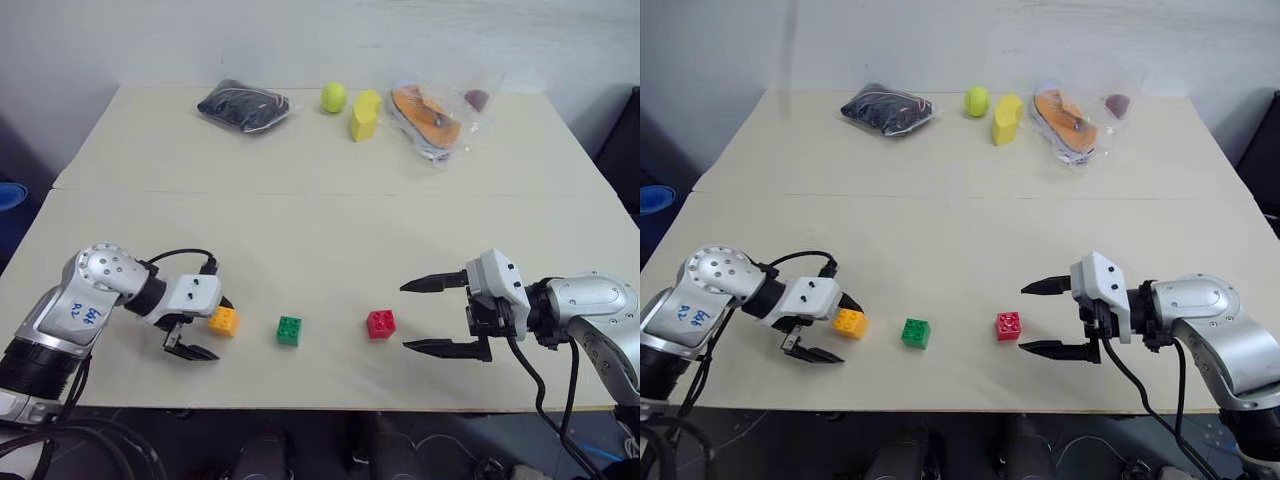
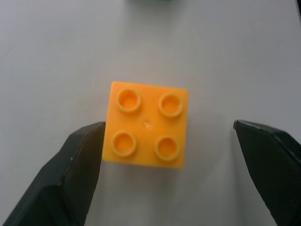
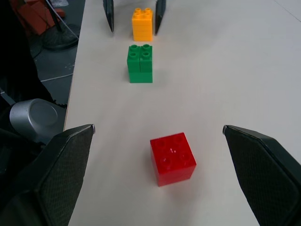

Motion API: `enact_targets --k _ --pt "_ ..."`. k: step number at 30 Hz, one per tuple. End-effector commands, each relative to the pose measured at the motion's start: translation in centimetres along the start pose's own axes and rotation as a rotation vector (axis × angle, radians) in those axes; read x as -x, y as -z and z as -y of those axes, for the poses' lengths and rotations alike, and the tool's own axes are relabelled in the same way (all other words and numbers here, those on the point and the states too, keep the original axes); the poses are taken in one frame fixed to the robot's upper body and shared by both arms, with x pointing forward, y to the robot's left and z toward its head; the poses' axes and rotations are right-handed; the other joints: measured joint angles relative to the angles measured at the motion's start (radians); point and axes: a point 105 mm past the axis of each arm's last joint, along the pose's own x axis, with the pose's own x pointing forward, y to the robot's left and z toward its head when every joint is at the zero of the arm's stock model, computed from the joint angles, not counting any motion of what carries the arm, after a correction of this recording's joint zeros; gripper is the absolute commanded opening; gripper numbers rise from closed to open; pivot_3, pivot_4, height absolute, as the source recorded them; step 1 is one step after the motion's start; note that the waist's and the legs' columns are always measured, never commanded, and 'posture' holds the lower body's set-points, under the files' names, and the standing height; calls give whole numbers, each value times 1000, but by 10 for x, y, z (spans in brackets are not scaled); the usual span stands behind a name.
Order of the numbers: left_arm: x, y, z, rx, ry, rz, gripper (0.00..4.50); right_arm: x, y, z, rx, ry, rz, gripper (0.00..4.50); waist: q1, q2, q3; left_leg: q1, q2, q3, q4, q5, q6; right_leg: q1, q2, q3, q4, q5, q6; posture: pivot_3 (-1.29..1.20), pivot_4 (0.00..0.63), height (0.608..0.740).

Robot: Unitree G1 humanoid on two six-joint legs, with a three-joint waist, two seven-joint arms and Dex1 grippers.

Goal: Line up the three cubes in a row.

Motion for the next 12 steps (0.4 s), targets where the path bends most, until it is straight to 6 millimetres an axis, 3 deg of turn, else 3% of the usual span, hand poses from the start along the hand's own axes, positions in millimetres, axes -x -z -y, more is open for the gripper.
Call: enact_targets --k 1,3,5,9,12 --pt "58 4 10 101 -110 38 4474 28 1 10 26 48 -50 4500 -5 0 0 0 0 0 0 0 0 0 0 0 0 0 0 0 150 740" --pt "91 10 24 170 -166 56 4474 46 6 15 2 59 -82 4500 0 0 0 0 0 0 0 0 0 0 0 0 -1 0 0 0 150 740" --pt "106 7 33 195 -204 104 4474 56 10 19 -41 71 -83 4500 1 0 0 0 0 0 0 0 0 0 -1 0 -5 0 0 0 150 740" --pt "109 -3 43 251 -255 192 4474 61 25 17 -82 54 -104 4500 11 0 0 0 -1 -1 0 0 0 1 -2 -1 -5 0 0 0 150 740" --pt "105 -4 48 243 -277 197 4474 61 25 18 -94 47 -88 4500 9 0 0 0 -1 -1 0 0 0 1 -2 0 -5 0 0 0 150 740"
